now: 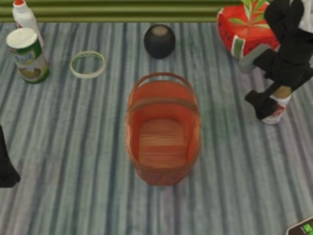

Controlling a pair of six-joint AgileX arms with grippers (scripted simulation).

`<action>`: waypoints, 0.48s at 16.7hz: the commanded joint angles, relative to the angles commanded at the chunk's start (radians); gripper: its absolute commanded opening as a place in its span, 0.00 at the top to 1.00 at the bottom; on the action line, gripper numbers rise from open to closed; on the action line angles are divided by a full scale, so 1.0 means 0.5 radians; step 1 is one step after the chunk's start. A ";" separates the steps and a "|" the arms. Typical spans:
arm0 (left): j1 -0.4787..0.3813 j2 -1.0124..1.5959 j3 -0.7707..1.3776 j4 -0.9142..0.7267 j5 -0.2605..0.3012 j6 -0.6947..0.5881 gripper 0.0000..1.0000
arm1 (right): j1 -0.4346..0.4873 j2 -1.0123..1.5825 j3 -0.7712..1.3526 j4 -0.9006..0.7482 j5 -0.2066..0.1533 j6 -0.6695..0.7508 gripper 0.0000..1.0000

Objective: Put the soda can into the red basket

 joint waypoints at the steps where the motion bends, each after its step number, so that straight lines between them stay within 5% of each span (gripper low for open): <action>1: 0.000 0.000 0.000 0.000 0.000 0.000 0.00 | 0.000 0.000 0.000 0.000 0.000 0.000 0.15; 8: 0.000 0.000 0.000 0.000 0.000 0.000 0.00 | 0.000 0.000 0.000 0.000 0.000 0.000 0.68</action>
